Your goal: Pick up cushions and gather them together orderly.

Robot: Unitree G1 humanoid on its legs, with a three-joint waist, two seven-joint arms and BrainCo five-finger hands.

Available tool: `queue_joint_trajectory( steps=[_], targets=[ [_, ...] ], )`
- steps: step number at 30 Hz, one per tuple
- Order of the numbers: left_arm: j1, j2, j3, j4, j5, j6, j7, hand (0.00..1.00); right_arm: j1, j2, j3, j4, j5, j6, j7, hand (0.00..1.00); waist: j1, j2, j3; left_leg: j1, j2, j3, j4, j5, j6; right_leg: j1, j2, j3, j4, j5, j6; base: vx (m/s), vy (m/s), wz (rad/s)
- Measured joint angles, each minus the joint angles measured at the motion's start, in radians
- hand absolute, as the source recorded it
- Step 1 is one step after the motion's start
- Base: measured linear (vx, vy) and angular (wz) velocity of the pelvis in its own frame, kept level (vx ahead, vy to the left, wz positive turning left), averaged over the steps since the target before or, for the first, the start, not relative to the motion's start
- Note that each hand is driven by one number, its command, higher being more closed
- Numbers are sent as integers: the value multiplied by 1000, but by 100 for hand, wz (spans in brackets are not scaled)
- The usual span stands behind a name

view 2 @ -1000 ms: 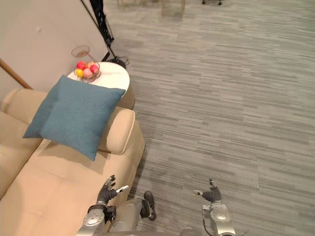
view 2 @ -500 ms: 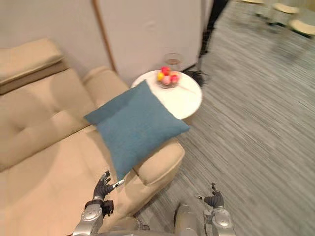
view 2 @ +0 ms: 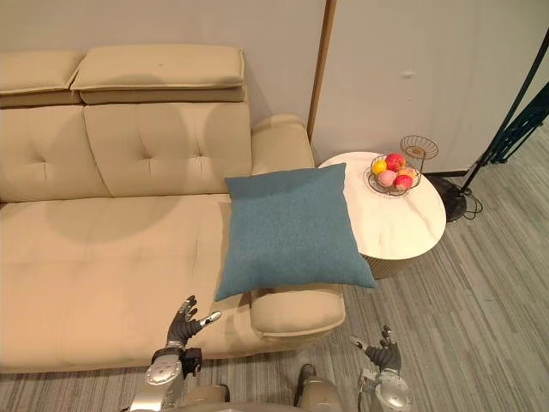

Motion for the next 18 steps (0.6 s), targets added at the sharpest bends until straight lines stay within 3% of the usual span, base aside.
queue_joint_trajectory(
  steps=[5,7,11,18],
  targets=[
    [2,61,22,-1,-1,0,1,0,-13,-53,-76,-26,1,1,-2,0,-10,-3,-9,7,-19,23,-44,24,4,12,2,27,-75,52,5,-28,39,-9],
    [-6,87,44,-17,-3,0,3,0,-60,-107,-77,-43,0,1,-2,0,-27,-3,-10,5,-27,33,-67,29,2,4,2,36,-98,70,-2,-12,28,-13],
    [-81,112,50,-18,-36,0,20,0,-147,-189,-75,-71,-1,1,-2,0,-27,2,-5,-10,-33,45,-101,45,-3,-26,4,51,-117,85,-4,6,12,-13],
    [-391,129,7,8,-96,-10,63,0,-481,-293,83,-38,35,1,-3,0,-29,11,92,-123,-33,14,-117,103,-16,-129,4,25,-117,116,-31,1,-16,12]
  ],
)
